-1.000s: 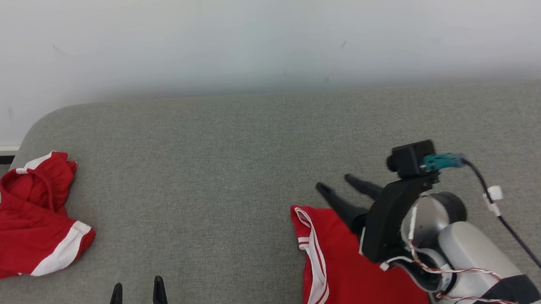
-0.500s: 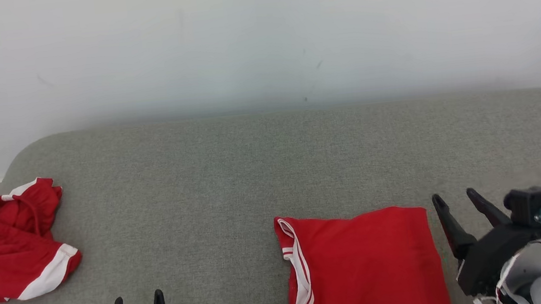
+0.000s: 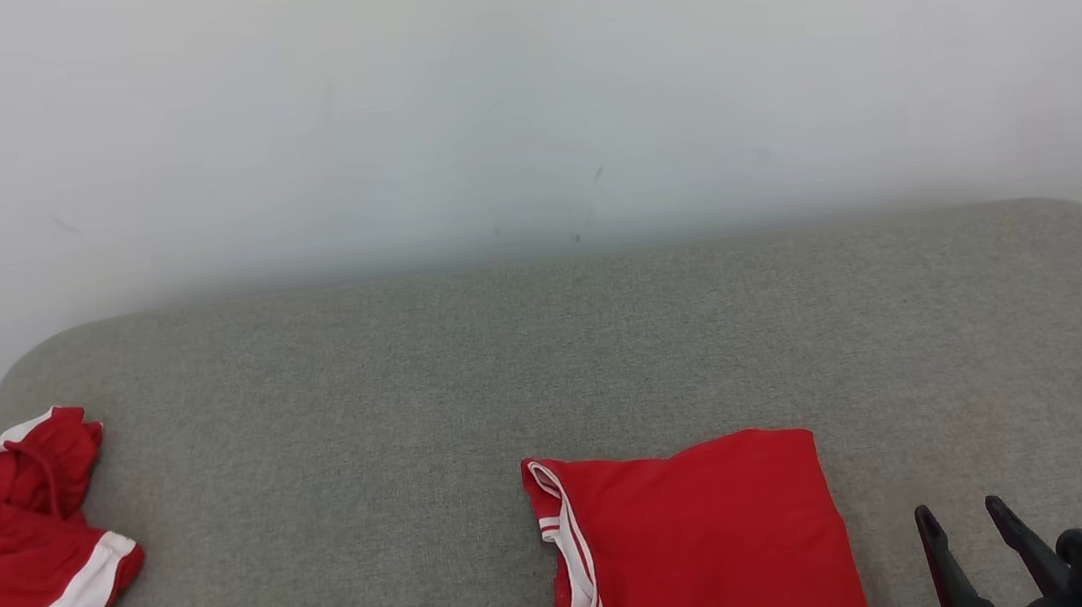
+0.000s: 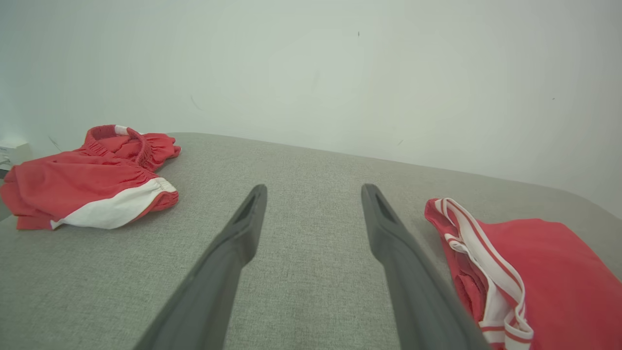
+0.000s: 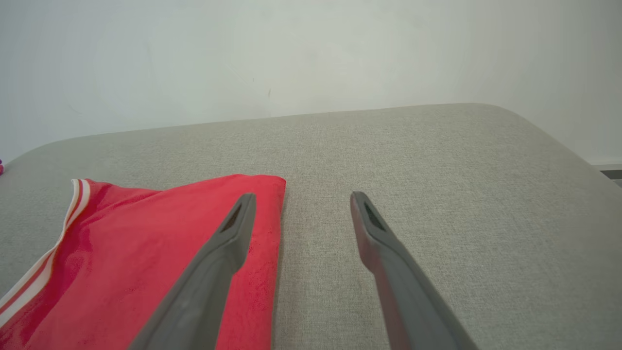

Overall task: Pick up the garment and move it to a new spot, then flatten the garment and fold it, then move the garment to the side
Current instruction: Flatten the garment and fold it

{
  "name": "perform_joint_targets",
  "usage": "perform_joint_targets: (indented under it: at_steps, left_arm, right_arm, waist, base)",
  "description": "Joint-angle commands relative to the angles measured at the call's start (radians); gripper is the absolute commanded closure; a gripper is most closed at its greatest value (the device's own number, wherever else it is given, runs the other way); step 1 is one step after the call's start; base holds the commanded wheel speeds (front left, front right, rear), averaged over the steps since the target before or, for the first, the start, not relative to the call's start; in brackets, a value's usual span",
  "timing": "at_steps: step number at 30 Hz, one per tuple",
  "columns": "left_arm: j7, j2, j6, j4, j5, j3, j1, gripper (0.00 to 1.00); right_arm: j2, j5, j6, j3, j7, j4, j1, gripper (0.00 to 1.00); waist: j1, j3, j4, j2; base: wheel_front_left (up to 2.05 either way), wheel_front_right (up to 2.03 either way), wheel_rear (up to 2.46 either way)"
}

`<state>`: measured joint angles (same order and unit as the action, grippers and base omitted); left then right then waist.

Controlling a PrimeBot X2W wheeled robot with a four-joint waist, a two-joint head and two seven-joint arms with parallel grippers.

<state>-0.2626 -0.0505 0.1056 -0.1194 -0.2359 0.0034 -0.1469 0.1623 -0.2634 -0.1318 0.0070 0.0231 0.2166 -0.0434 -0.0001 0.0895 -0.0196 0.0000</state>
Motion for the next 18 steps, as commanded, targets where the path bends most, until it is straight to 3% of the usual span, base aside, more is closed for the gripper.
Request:
perform_joint_targets:
  at_steps: [1,18]
  left_arm:
    - [-0.003,0.000,0.002,-0.006,0.008,0.004,-0.023,0.00]
    - [-0.003,0.000,0.017,-0.051,0.011,0.045,-0.009,0.00]
  right_arm:
    - [-0.002,0.003,0.002,0.000,0.009,0.001,-0.016,0.00]
    - [0.001,-0.026,0.002,0.051,0.024,-0.036,-0.035,0.00]
  waist:
    - [0.0001,0.013,0.012,0.0000]
    - [0.0001,0.024,0.030,0.0000]
  base:
    - [0.00,0.00,0.00]
    - [0.00,0.00,0.00]
